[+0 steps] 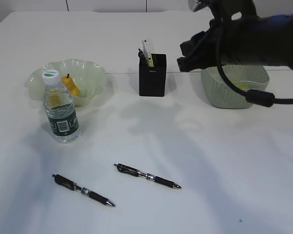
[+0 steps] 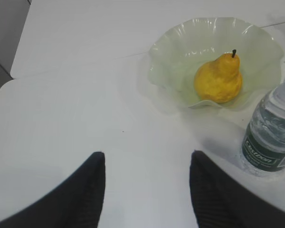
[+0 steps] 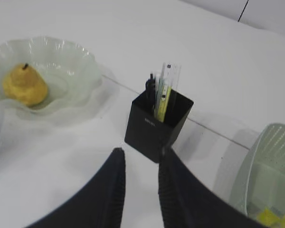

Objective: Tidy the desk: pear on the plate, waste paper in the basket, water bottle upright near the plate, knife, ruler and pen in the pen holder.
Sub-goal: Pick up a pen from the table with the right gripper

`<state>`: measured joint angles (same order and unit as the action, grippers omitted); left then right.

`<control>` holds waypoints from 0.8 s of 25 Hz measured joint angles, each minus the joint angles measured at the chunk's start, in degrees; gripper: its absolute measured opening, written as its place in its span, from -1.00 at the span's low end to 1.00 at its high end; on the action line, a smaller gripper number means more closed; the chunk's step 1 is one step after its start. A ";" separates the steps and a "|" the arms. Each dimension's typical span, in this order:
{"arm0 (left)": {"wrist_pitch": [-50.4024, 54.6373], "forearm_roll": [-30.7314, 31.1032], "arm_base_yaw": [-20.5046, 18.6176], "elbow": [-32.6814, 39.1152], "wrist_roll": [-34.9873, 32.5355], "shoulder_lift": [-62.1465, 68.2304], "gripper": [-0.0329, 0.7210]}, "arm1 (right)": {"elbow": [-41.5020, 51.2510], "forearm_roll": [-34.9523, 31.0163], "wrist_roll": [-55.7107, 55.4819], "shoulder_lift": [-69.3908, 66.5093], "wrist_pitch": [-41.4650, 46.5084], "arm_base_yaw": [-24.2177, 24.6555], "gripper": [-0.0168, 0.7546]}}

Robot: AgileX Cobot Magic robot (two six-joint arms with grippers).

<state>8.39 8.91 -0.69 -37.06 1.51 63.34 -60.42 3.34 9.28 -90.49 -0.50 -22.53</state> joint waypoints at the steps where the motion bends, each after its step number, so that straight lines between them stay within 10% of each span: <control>1: 0.00 0.00 0.00 0.00 0.00 0.00 0.15 | 0.52 0.73 0.00 0.00 0.00 0.00 -0.48; 20: 0.00 0.00 0.00 0.00 0.00 0.00 0.15 | 7.41 9.54 0.07 0.00 3.17 -5.78 -0.48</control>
<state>8.39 8.91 -0.69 -37.06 1.51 63.34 -53.01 12.89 9.35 -90.49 2.67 -28.31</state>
